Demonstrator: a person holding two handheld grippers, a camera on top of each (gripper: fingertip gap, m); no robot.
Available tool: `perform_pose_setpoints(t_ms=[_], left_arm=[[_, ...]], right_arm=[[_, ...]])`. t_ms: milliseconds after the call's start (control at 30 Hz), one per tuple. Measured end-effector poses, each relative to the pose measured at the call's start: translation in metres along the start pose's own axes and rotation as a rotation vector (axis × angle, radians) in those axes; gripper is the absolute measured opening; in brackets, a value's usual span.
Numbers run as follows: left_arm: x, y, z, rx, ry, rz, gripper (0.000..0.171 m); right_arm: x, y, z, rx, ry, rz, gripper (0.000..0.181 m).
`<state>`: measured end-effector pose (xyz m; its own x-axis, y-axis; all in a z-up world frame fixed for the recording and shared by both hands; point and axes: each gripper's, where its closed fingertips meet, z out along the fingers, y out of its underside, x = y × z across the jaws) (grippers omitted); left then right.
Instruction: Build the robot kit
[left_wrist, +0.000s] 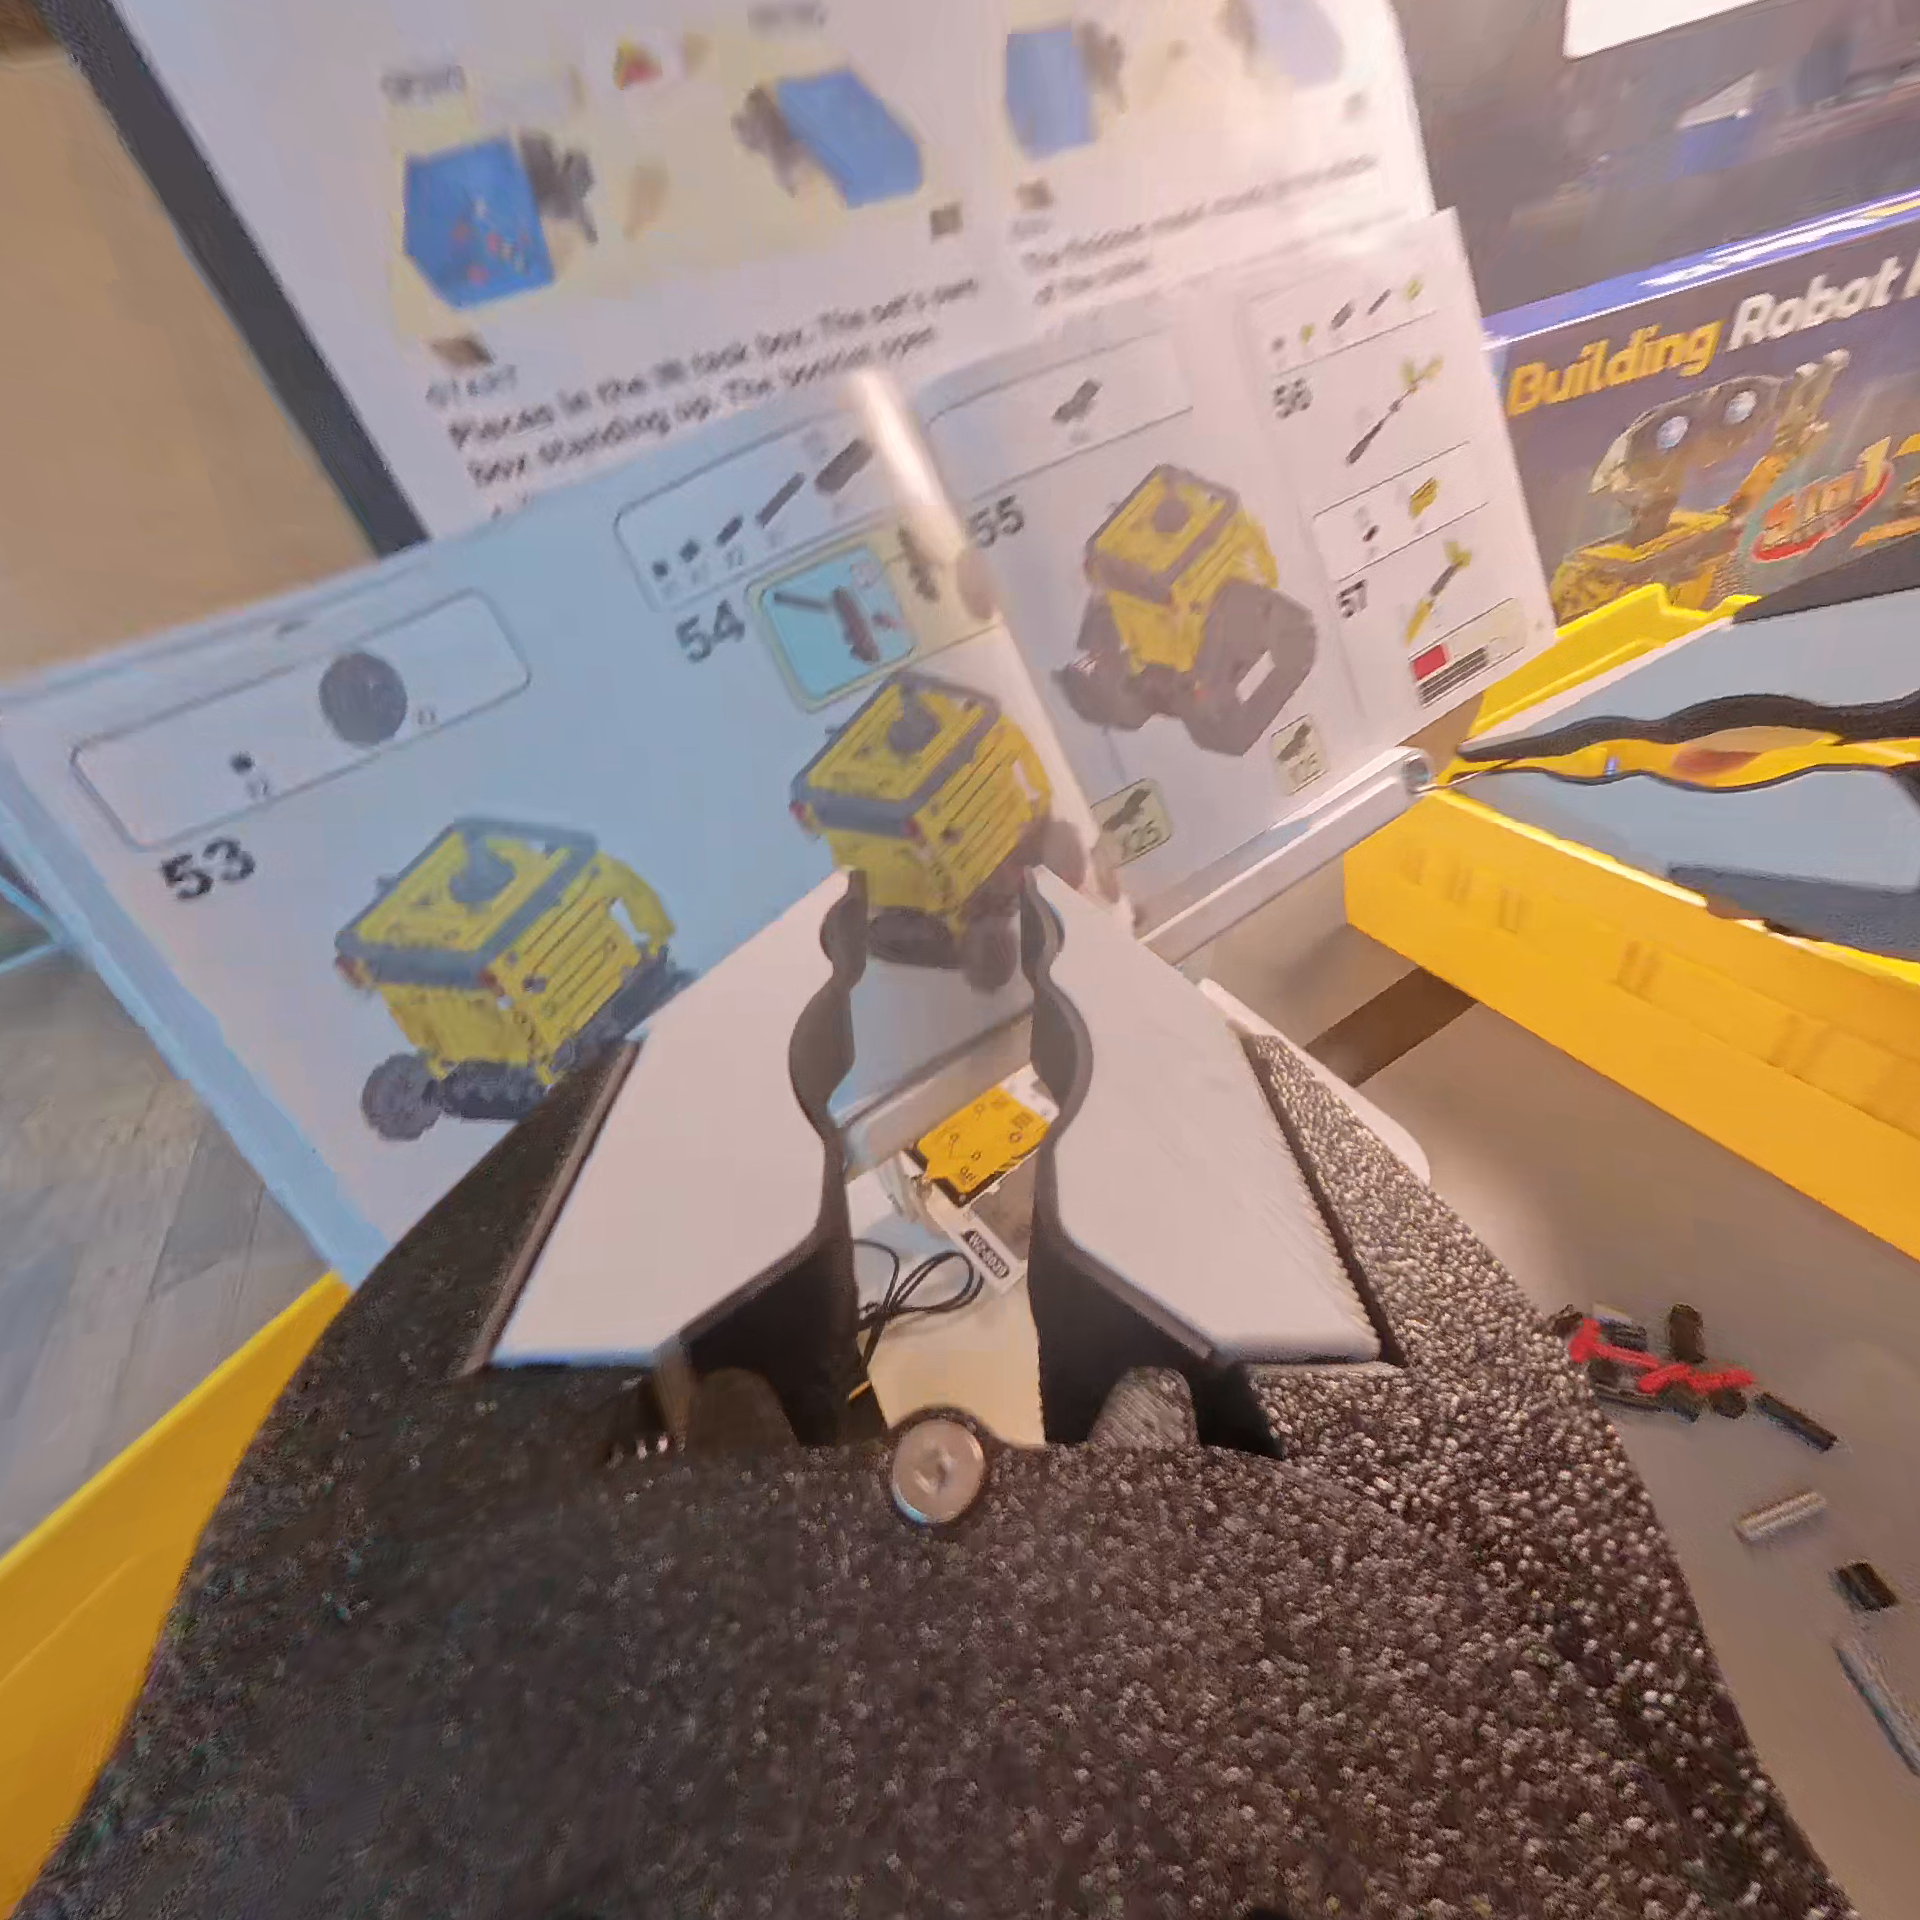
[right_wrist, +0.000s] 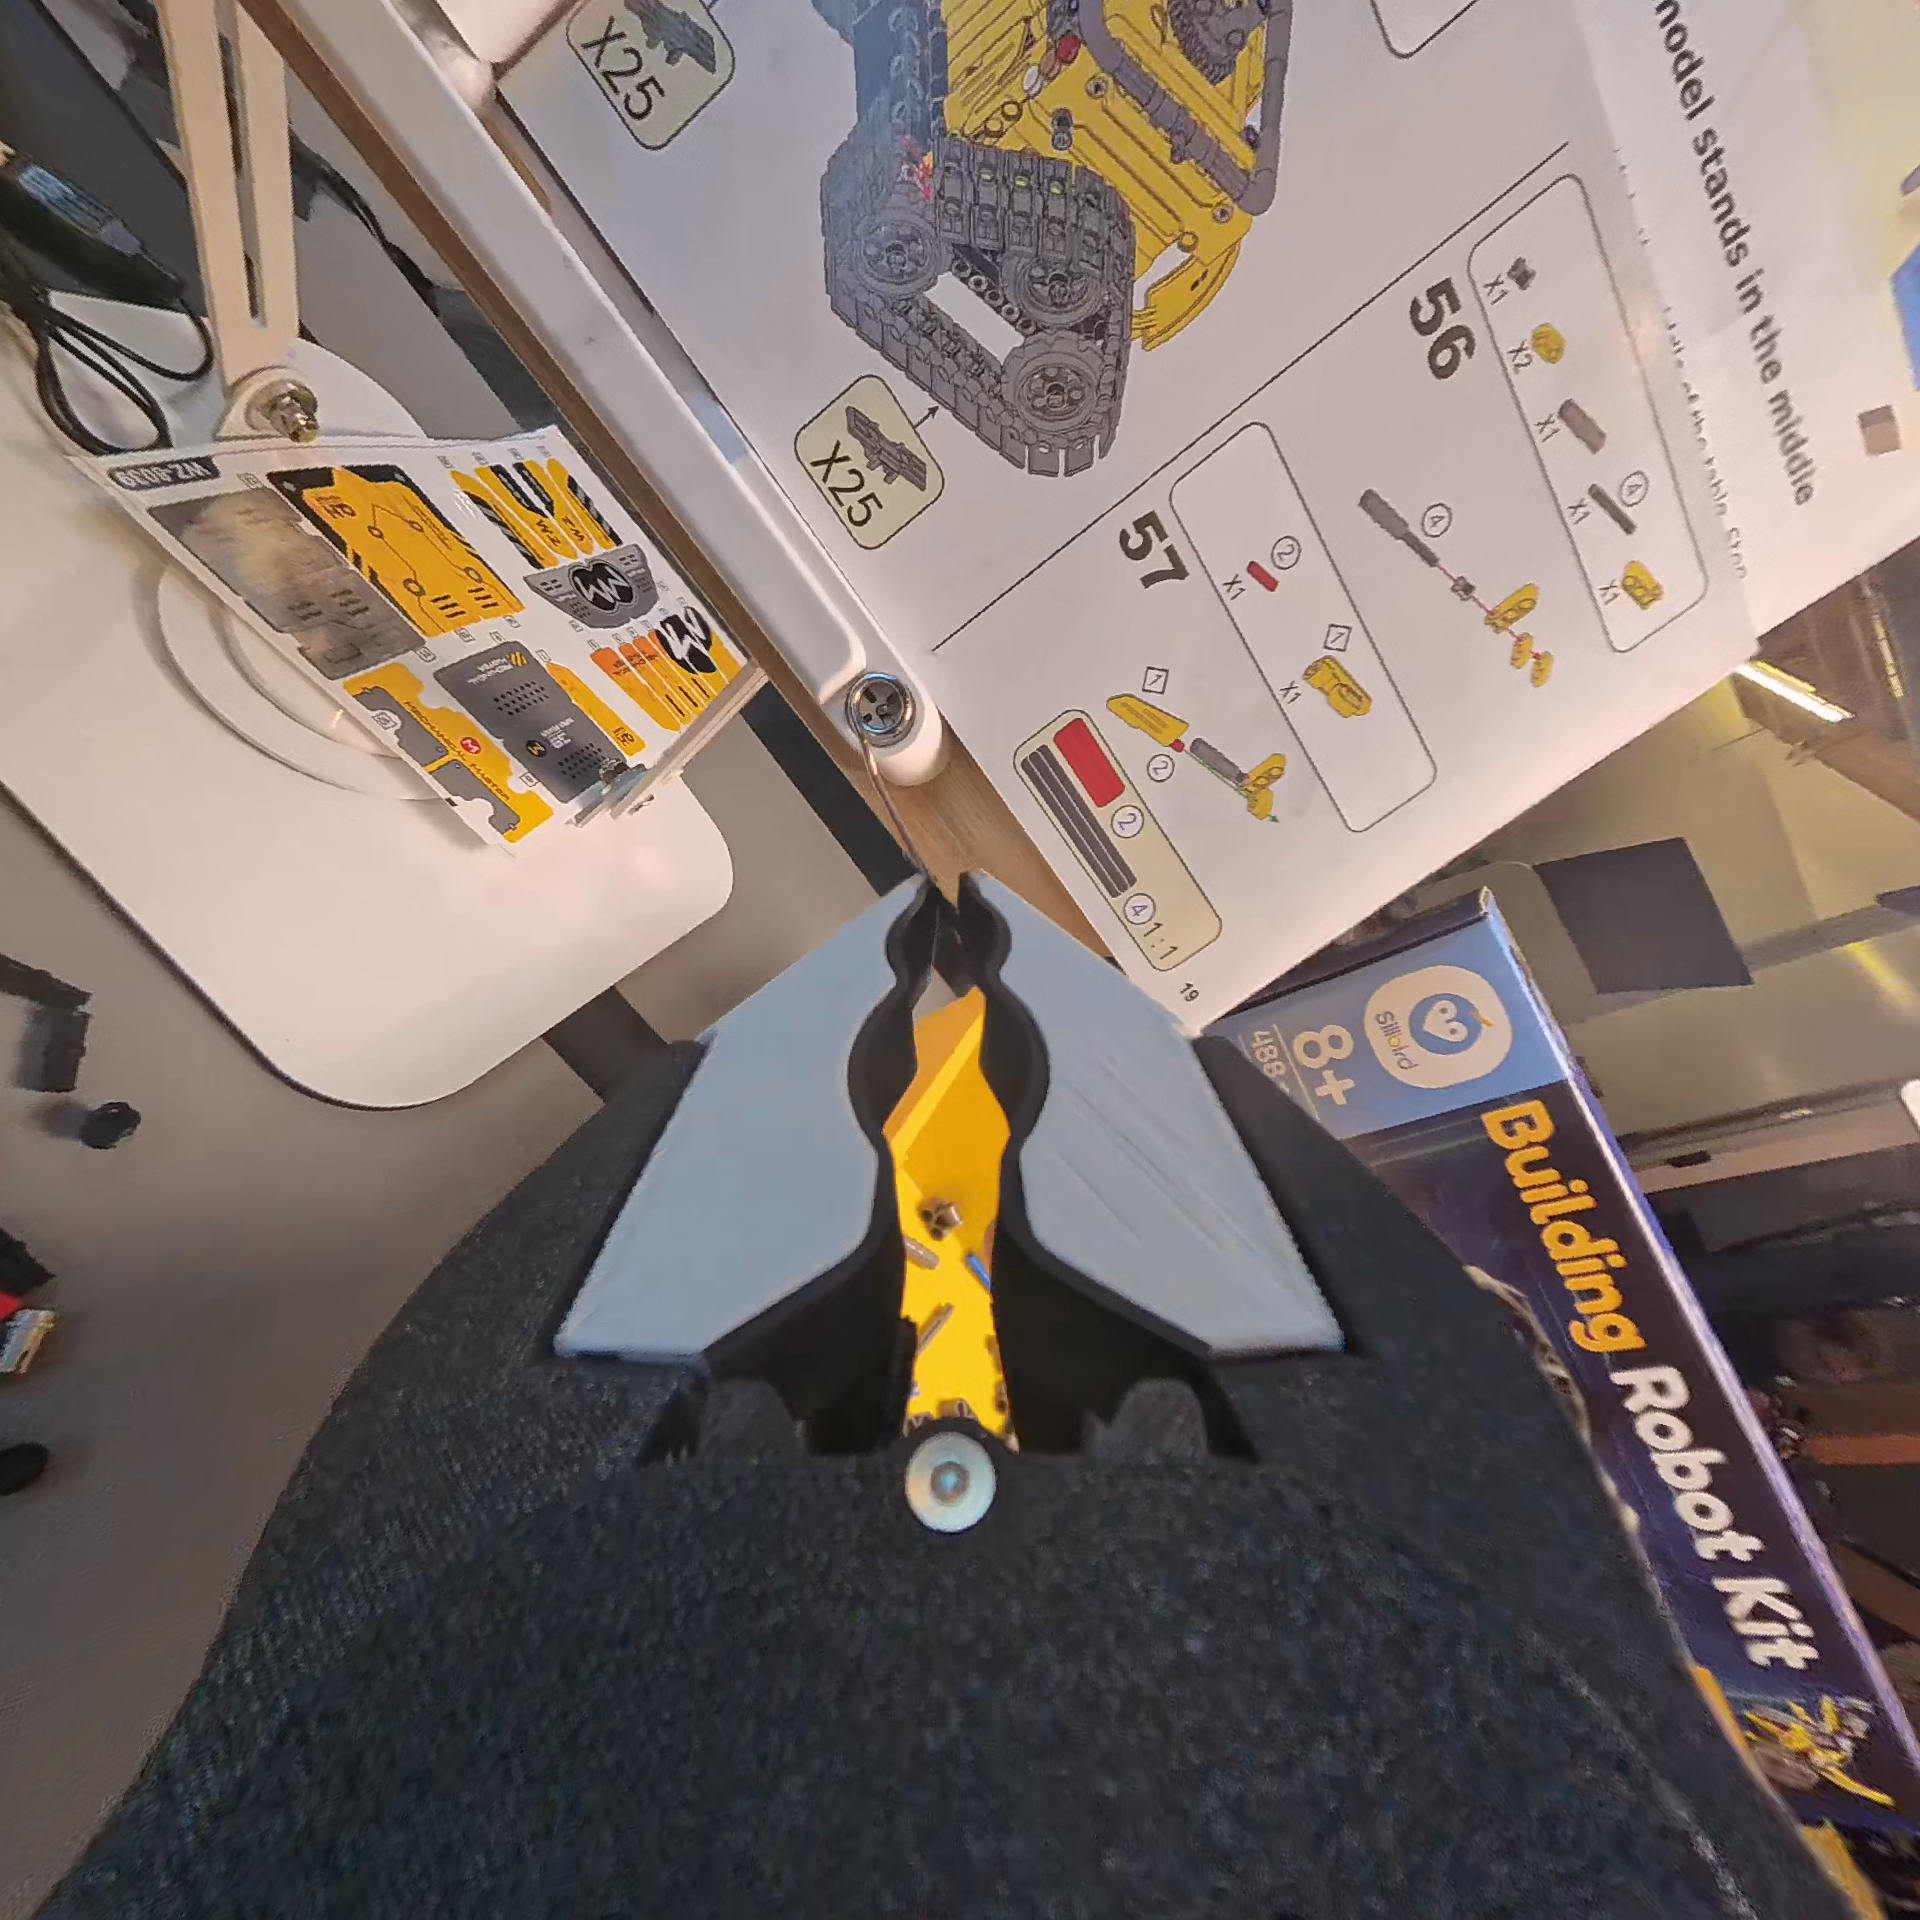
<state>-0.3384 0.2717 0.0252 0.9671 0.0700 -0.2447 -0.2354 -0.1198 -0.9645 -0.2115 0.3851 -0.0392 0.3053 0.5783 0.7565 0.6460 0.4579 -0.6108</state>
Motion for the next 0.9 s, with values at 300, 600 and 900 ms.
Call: perform_pose_setpoints(t_ms=[300,600,900], left_arm=[[0.082,-0.009,0.047,-0.088,0.169,0.186,0.017],[0.078,0.006,0.070,-0.163,0.136,0.150,0.000],[0.078,0.008,0.071,-0.195,0.055,0.304,0.000]], right_arm=[[0.012,-0.011,-0.004,-0.025,0.162,-0.313,0.004],[0.011,-0.020,-0.012,-0.045,0.152,-0.646,0.002],[0.007,-0.019,-0.018,-0.060,0.153,-0.649,0.000]])
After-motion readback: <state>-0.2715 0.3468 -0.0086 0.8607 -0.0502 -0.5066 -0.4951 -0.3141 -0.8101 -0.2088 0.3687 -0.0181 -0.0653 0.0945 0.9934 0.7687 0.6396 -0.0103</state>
